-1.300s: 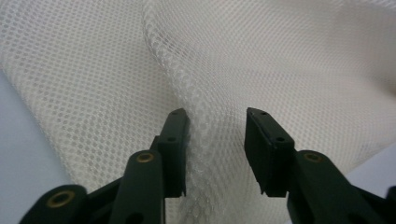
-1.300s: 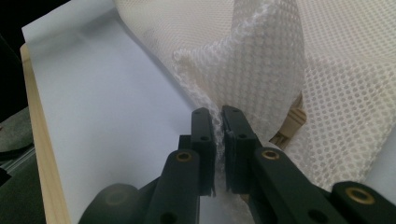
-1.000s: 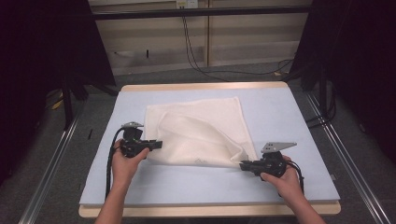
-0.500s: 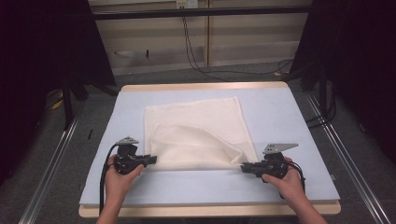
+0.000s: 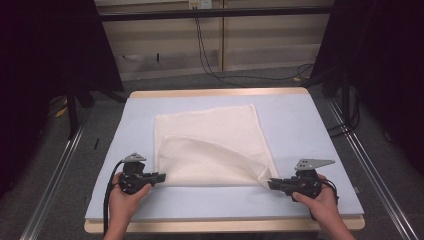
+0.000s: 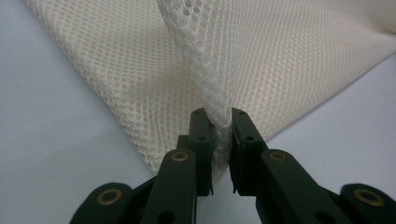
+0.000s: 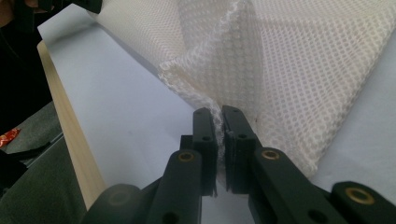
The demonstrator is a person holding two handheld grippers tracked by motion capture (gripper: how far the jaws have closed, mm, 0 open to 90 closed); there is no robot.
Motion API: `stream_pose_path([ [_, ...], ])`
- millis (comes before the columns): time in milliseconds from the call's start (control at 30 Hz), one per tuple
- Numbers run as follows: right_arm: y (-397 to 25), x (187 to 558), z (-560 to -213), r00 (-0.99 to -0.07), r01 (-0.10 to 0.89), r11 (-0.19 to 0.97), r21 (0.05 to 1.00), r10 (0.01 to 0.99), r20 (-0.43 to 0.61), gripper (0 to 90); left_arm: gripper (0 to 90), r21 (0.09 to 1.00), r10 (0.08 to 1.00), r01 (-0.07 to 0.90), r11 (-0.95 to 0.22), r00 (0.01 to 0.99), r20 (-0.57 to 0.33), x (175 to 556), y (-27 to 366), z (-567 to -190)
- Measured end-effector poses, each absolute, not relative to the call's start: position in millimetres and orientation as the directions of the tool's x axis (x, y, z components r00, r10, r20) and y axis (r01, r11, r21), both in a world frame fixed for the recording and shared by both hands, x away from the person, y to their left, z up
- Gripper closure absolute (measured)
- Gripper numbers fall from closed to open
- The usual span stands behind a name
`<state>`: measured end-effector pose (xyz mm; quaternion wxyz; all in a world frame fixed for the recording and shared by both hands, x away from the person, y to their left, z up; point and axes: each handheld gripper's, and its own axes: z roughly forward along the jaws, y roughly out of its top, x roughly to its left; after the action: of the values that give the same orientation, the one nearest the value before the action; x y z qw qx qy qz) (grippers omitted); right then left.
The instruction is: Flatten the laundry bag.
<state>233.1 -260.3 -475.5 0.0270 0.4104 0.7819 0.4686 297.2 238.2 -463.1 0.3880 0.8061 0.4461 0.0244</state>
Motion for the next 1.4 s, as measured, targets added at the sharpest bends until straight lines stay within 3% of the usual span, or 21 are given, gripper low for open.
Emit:
stream_pose_path([
  [367, -267, 230, -475, -0.664, 0.614, 0.217, 0.759, 0.662, 0.348, 84.6, 78.9, 0.646, 0.741, 0.708, -0.284, 0.59, -0.32, 299, 245, -461],
  [567, -273, 229, -472, -0.66, 0.61, 0.212, 0.764, 0.67, 0.341, 84.6, 72.6, 0.647, 0.757, 0.72, -0.25, 0.562, -0.333, 300, 251, -456],
  [667, -275, 228, -473, -0.659, 0.611, 0.215, 0.762, 0.671, 0.339, 84.6, 60.8, 0.653, 0.781, 0.723, -0.226, 0.535, -0.323, 301, 258, -451],
  [800, -275, 227, -474, -0.659, 0.613, 0.223, 0.758, 0.674, 0.334, 84.6, 56.0, 0.667, 0.824, 0.73, -0.152, 0.466, -0.323, 306, 275, -444],
  [1067, -274, 225, -475, -0.661, 0.609, 0.228, 0.76, 0.675, 0.327, 84.6, 48.6, 0.625, 0.842, 0.767, -0.145, 0.427, -0.329, 316, 275, -457],
  [1267, -275, 223, -476, -0.662, 0.609, 0.231, 0.759, 0.676, 0.325, 84.5, 46.9, 0.584, 0.836, 0.791, -0.183, 0.438, -0.332, 322, 263, -470],
  [1367, -274, 223, -476, -0.661, 0.609, 0.234, 0.758, 0.678, 0.322, 84.5, 50.8, 0.577, 0.825, 0.797, -0.182, 0.443, -0.352, 324, 258, -470],
  [1400, -274, 223, -476, -0.663, 0.608, 0.238, 0.758, 0.677, 0.319, 84.5, 55.9, 0.572, 0.817, 0.797, -0.192, 0.453, -0.357, 325, 256, -471],
])
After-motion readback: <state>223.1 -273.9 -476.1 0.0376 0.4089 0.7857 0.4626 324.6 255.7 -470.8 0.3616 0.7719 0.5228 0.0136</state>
